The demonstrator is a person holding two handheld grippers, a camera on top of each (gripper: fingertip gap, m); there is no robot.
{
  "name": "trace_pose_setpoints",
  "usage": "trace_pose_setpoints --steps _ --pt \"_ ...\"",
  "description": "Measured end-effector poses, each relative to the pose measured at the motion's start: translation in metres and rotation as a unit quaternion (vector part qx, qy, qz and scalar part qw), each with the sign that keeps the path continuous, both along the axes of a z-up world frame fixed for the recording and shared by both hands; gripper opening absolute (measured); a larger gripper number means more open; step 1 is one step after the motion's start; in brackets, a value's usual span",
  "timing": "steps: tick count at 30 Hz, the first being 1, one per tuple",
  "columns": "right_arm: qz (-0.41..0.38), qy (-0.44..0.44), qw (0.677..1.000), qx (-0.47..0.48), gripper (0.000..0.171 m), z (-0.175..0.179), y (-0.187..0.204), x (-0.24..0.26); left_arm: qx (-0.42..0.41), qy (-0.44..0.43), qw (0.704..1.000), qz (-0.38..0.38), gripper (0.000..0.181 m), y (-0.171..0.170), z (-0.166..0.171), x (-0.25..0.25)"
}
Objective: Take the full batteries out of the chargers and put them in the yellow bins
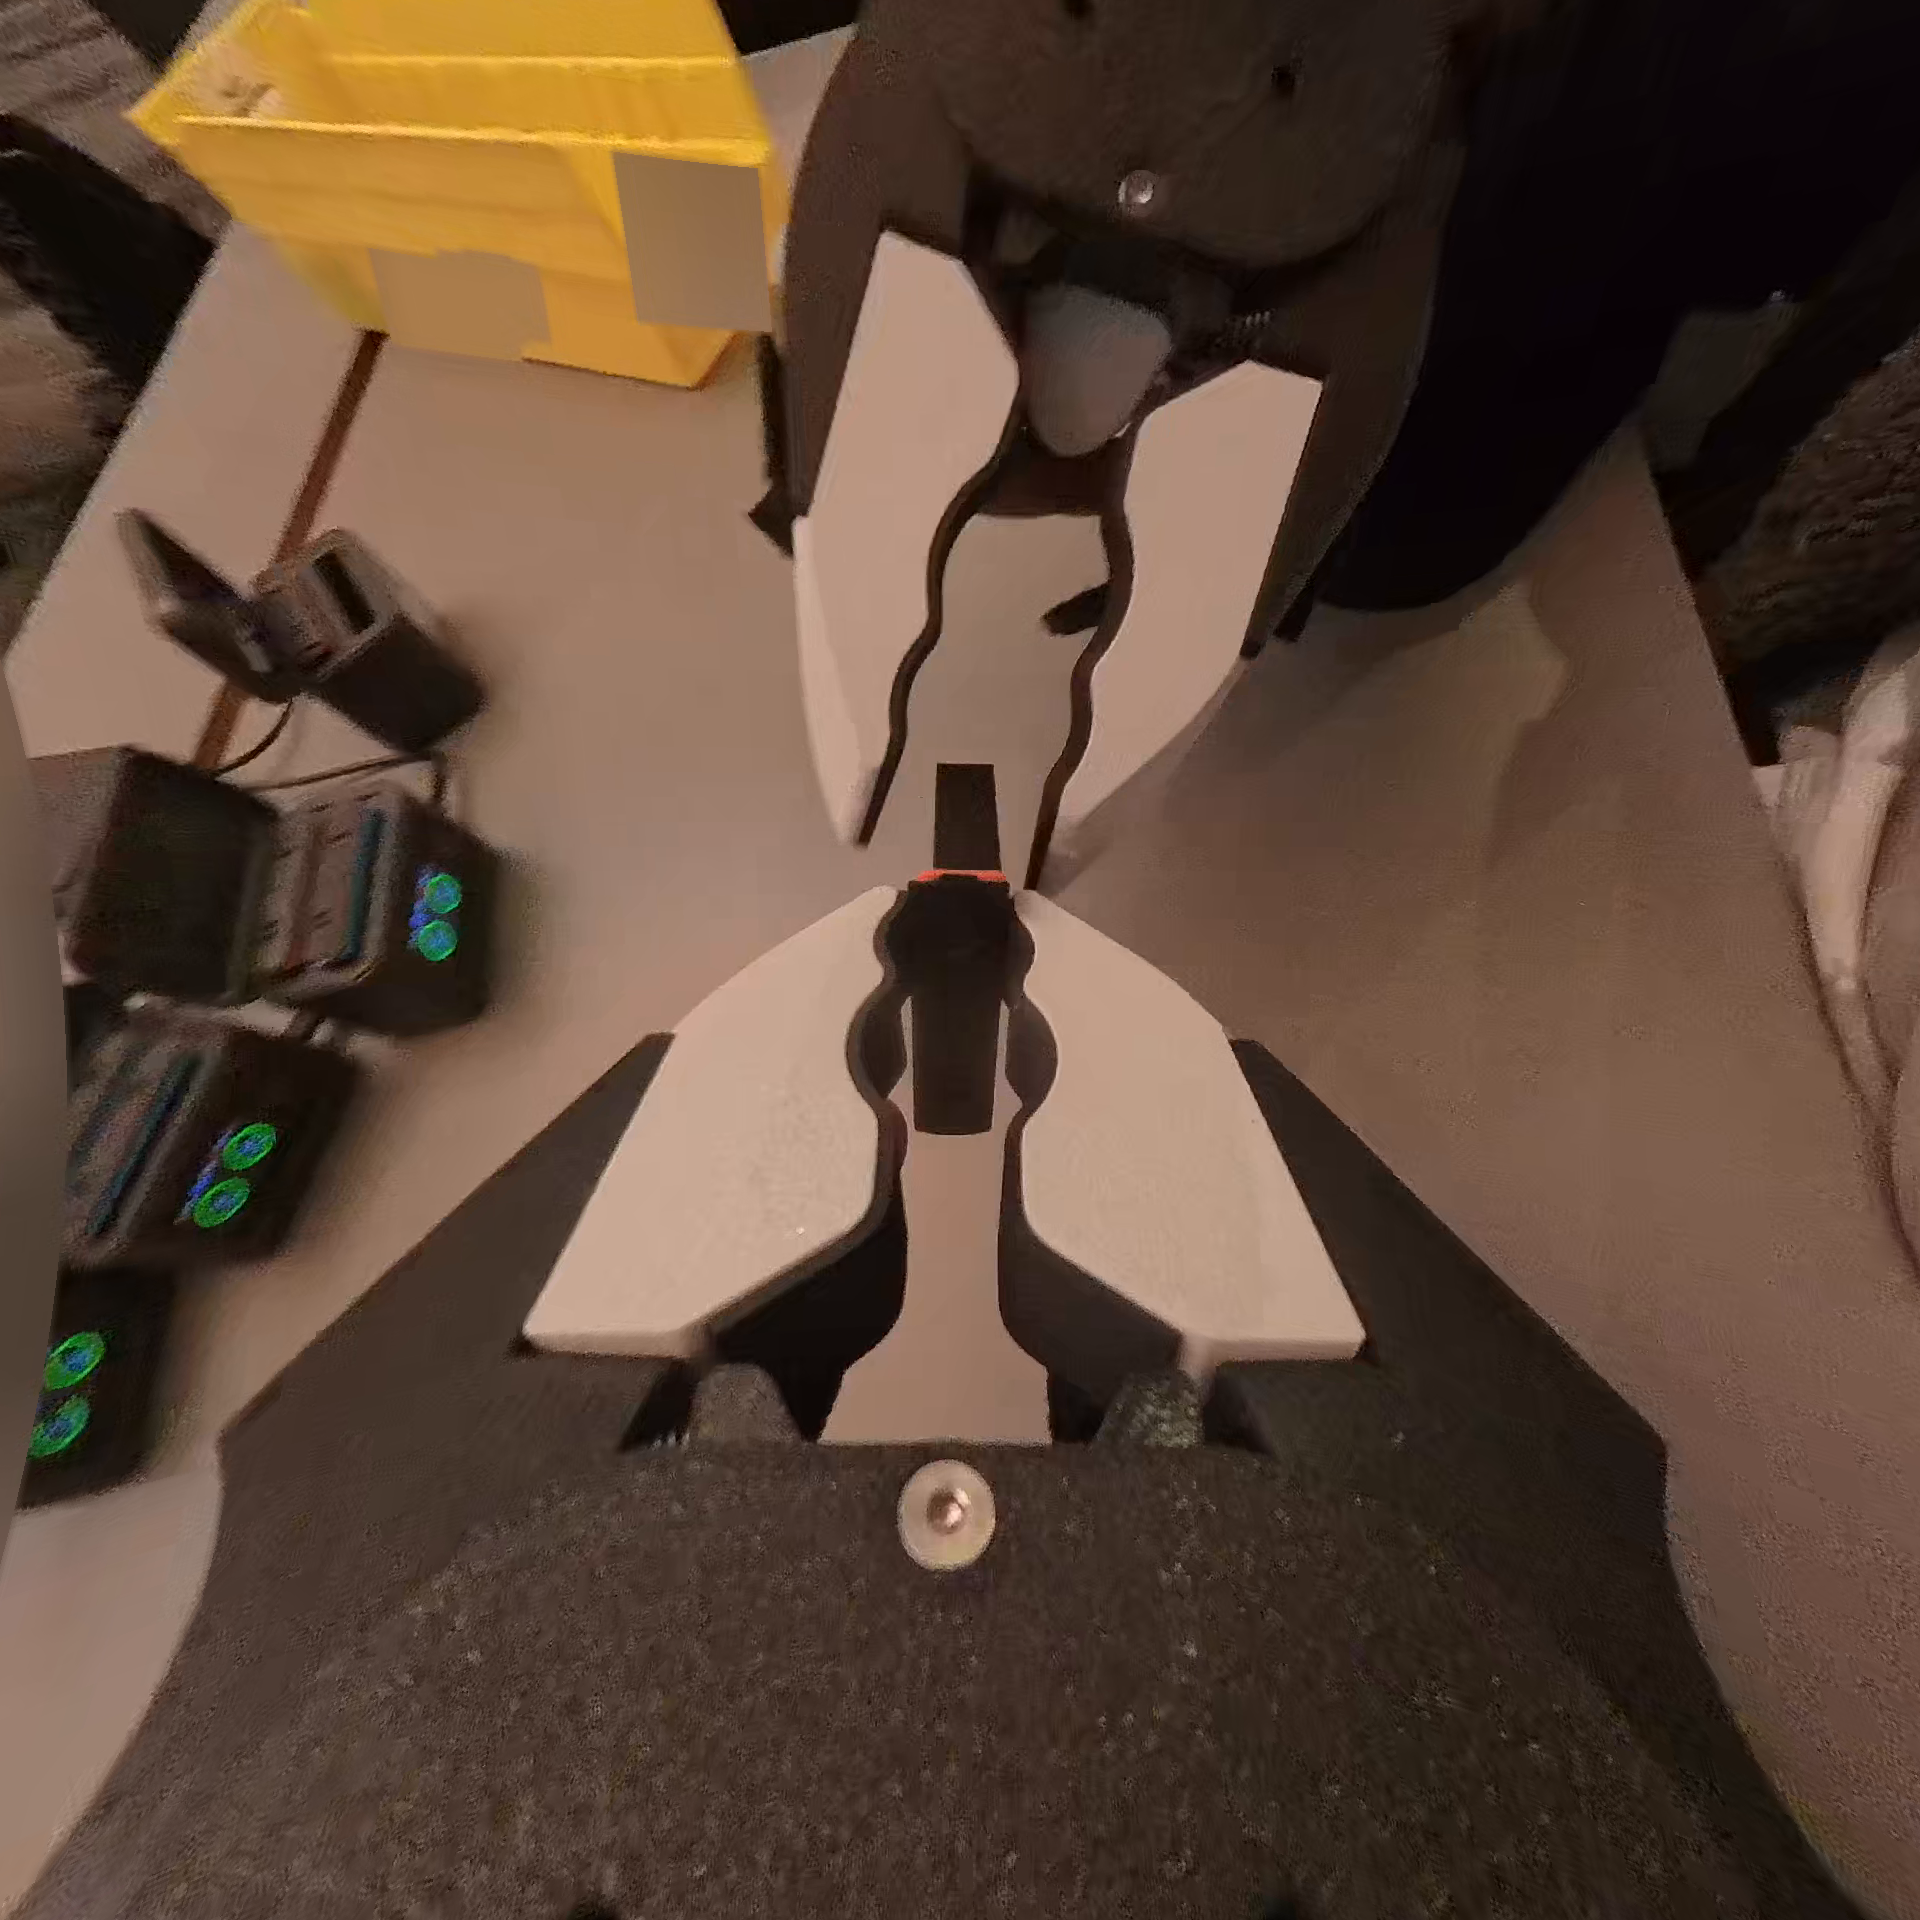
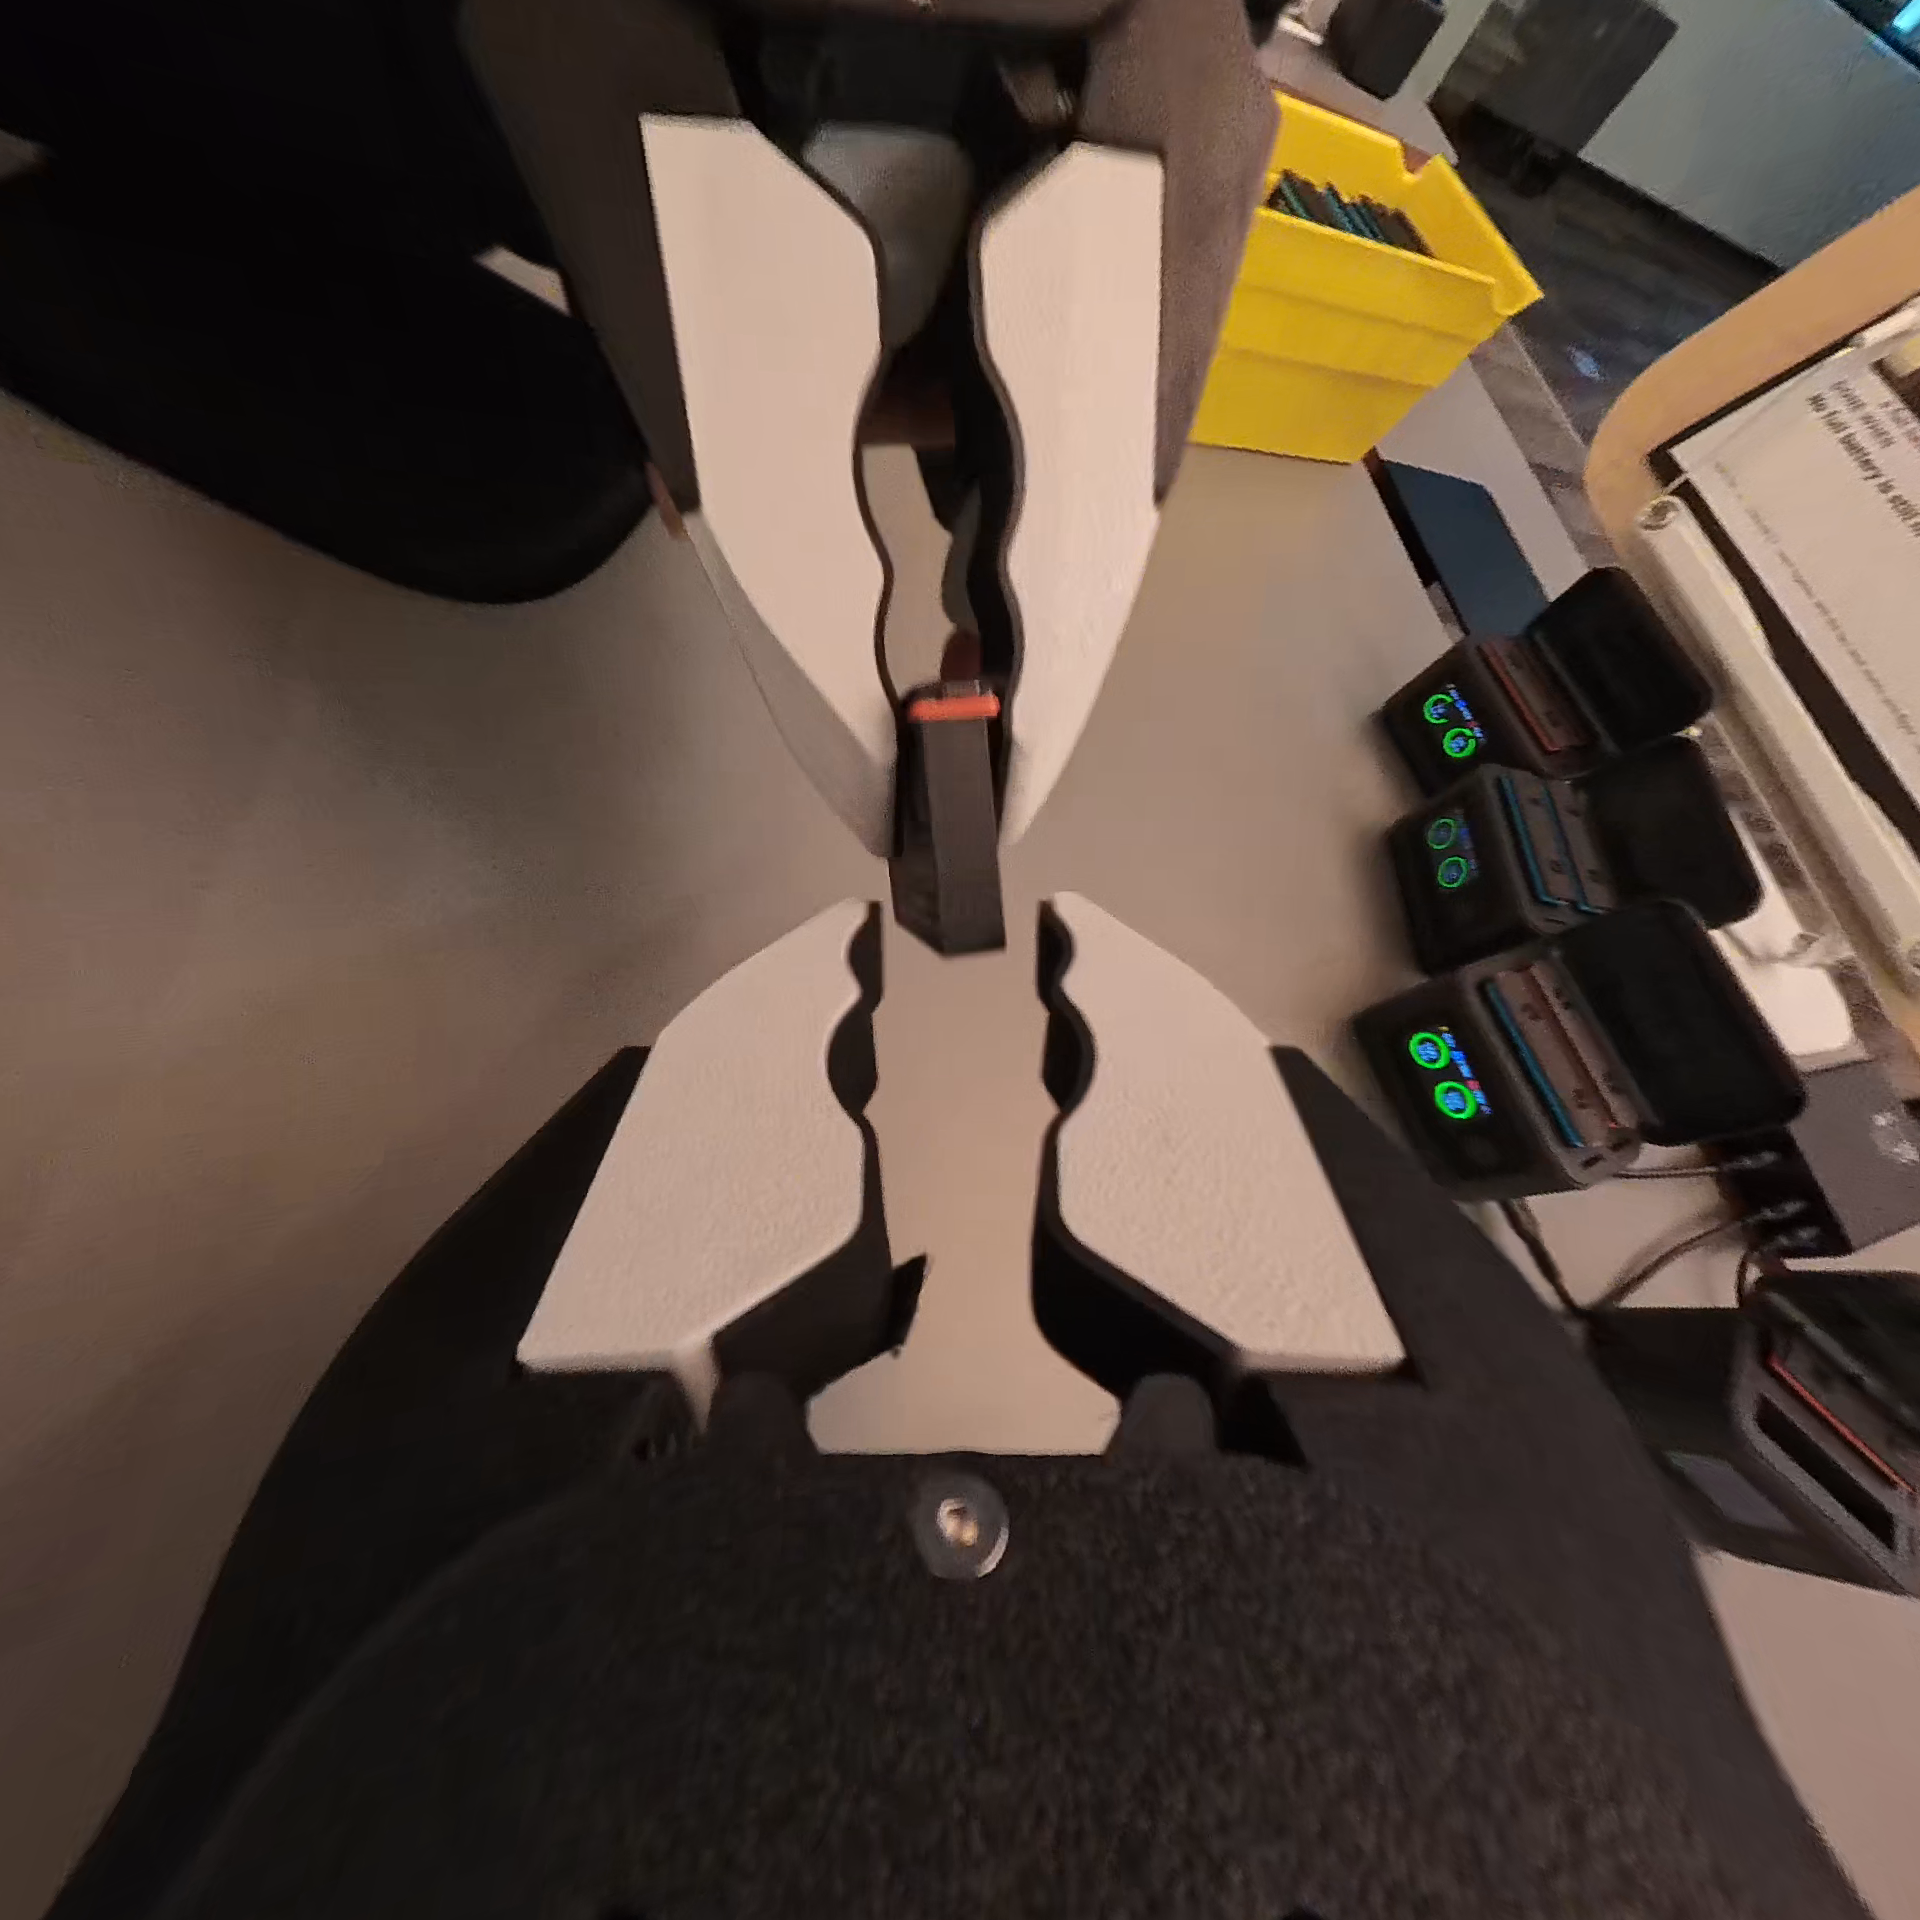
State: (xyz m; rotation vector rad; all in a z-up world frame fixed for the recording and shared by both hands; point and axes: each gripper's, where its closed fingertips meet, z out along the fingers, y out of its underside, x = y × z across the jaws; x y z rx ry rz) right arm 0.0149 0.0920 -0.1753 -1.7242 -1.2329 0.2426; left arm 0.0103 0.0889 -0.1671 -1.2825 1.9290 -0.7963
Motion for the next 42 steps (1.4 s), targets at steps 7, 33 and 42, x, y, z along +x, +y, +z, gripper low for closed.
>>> trace_pose_setpoints --steps 7,33,42 --pt "0.063 0.150 0.985 -0.063 0.010 0.003 -0.027 0.012 -0.034 -0.047 0.997 -0.043 0.021 -0.022 -0.006 0.022" --pt "0.025 0.116 0.993 -0.014 0.025 0.051 -0.017 0.065 -0.140 -0.213 0.965 0.053 0.011 -0.010 0.030 0.043" --pt "0.055 -0.215 0.974 -0.034 0.020 0.001 -0.025 0.059 0.001 -0.150 0.986 0.067 0.011 -0.020 -0.012 0.055"
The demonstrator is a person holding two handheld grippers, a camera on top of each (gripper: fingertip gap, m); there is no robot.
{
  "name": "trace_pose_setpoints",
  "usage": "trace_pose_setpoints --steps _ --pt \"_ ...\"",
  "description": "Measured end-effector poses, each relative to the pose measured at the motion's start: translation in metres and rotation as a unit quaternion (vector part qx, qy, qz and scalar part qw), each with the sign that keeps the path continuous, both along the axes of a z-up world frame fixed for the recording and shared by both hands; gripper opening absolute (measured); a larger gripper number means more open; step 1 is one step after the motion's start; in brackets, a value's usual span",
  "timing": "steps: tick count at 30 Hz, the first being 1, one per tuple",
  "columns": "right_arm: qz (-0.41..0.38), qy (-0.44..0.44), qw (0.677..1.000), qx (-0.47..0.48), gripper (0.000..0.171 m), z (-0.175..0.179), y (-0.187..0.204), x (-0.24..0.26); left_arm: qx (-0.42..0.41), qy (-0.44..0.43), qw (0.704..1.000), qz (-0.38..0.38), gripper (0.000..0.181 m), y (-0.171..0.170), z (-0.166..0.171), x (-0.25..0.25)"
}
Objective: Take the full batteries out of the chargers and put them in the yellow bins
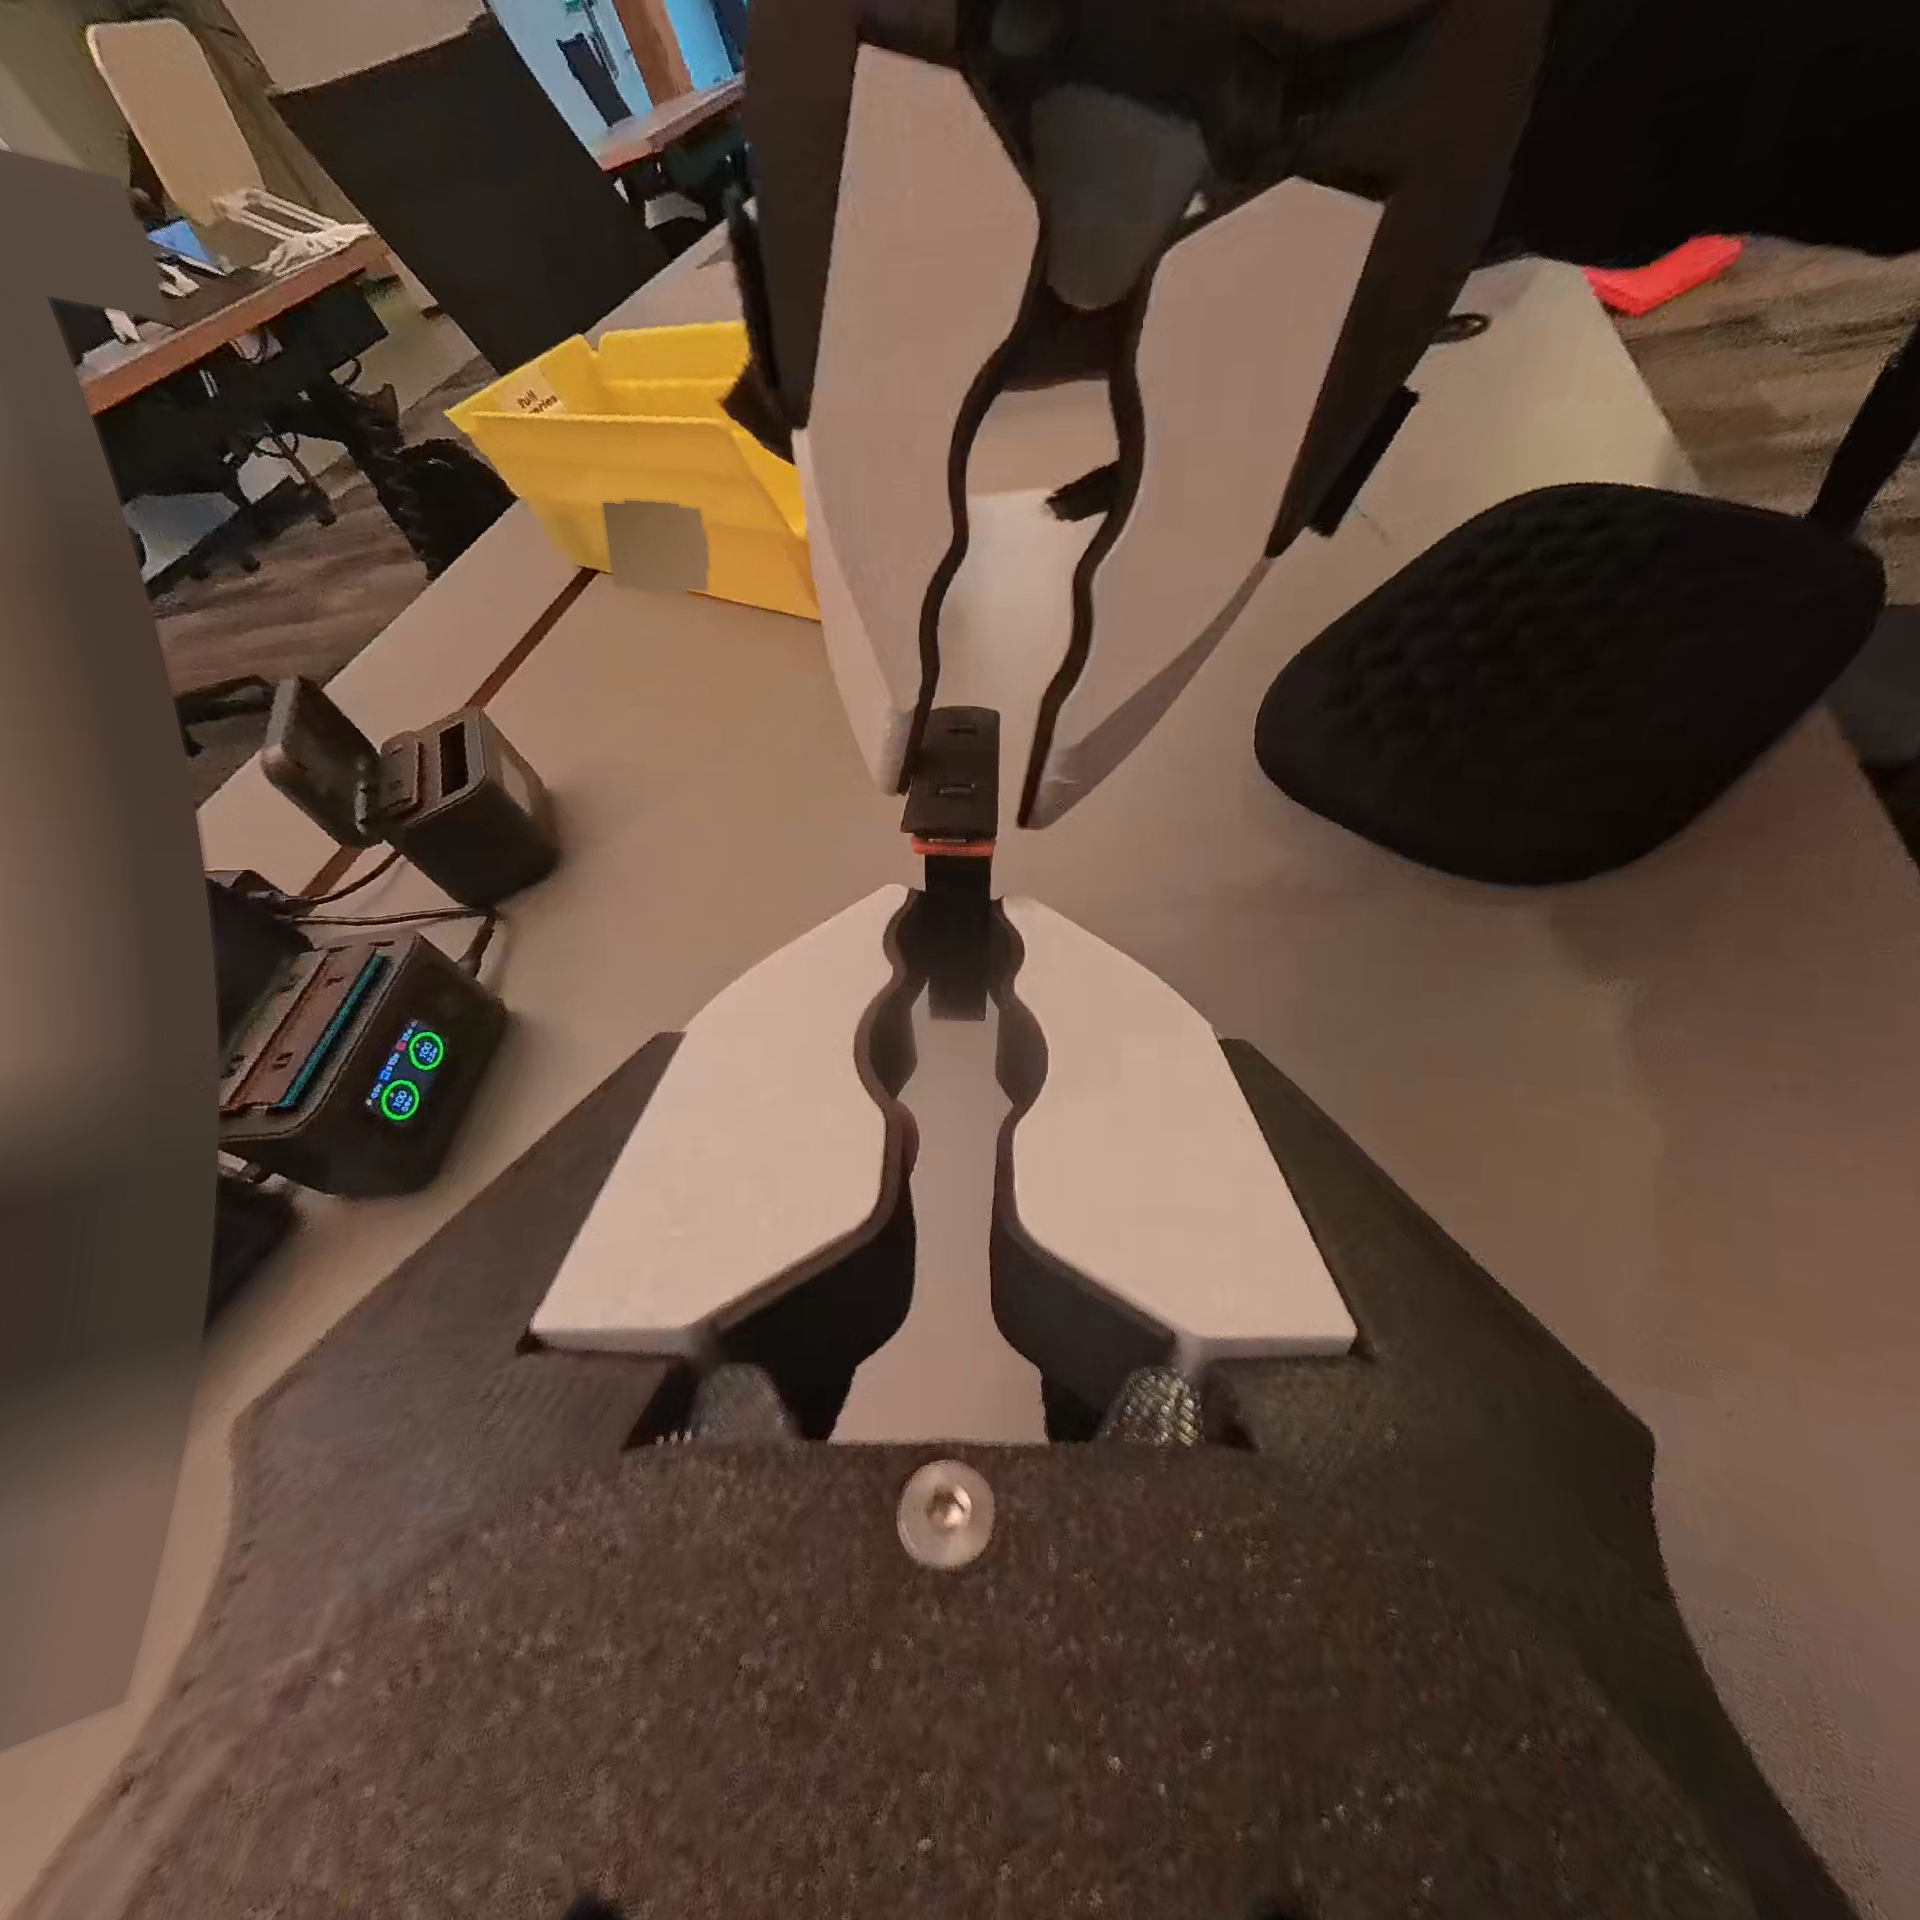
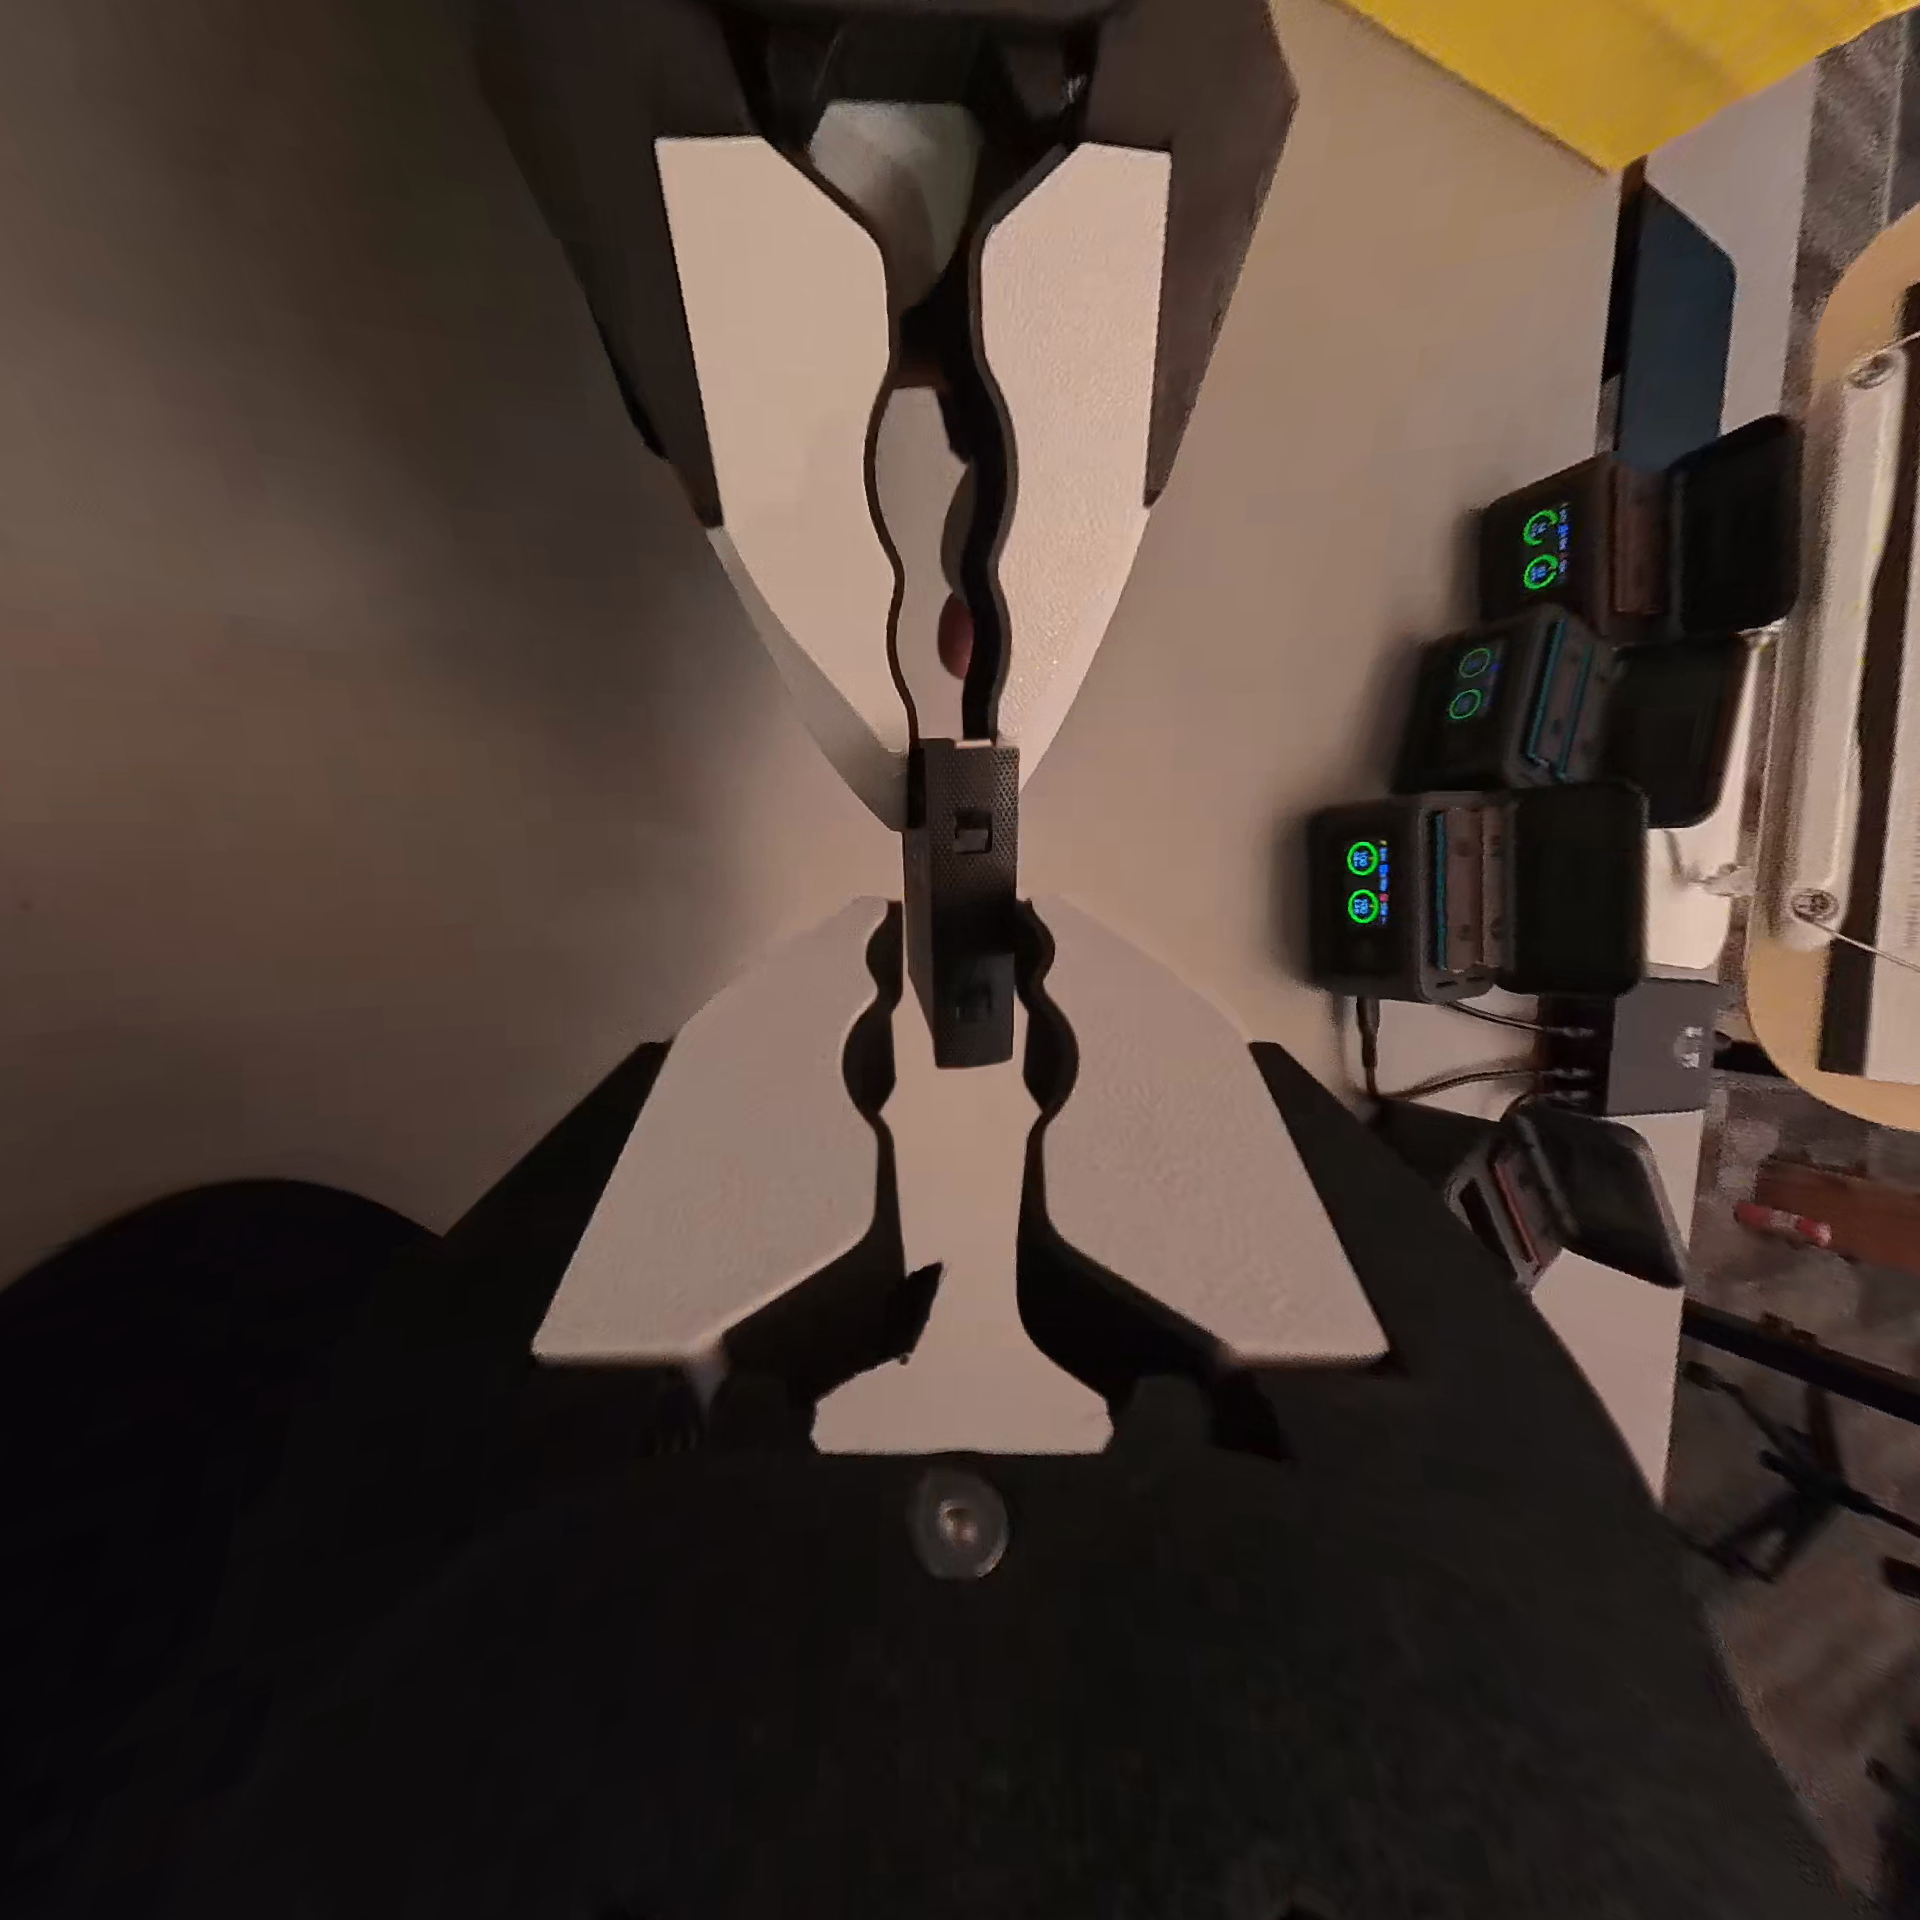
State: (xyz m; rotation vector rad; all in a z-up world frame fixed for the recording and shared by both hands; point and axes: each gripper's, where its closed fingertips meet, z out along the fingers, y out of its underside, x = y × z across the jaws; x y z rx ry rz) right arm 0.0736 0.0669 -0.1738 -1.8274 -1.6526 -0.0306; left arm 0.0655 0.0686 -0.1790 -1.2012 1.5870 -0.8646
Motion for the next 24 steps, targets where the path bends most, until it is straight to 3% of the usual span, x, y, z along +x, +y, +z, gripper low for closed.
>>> trace_pose_setpoints --steps 7,11,17,20,24 --pt "0.022 -0.005 1.000 0.014 0.015 -0.010 -0.003 -0.001 0.041 0.008 0.999 -0.001 0.011 -0.006 -0.011 0.004" --pt "0.040 -0.025 0.999 0.019 0.015 0.014 0.009 0.021 0.012 -0.027 0.999 0.011 0.018 0.001 -0.002 0.005" --pt "0.027 -0.069 0.997 0.039 0.015 0.081 0.084 0.104 -0.049 -0.021 0.998 0.040 0.008 0.028 -0.014 0.003" --pt "0.021 -0.122 0.992 0.027 0.015 0.078 0.128 0.143 -0.030 -0.024 0.998 0.059 0.002 0.042 -0.020 0.002" --pt "0.032 -0.162 0.986 -0.010 0.015 0.049 0.168 0.171 -0.008 -0.045 0.996 0.081 0.000 0.058 -0.019 -0.001"
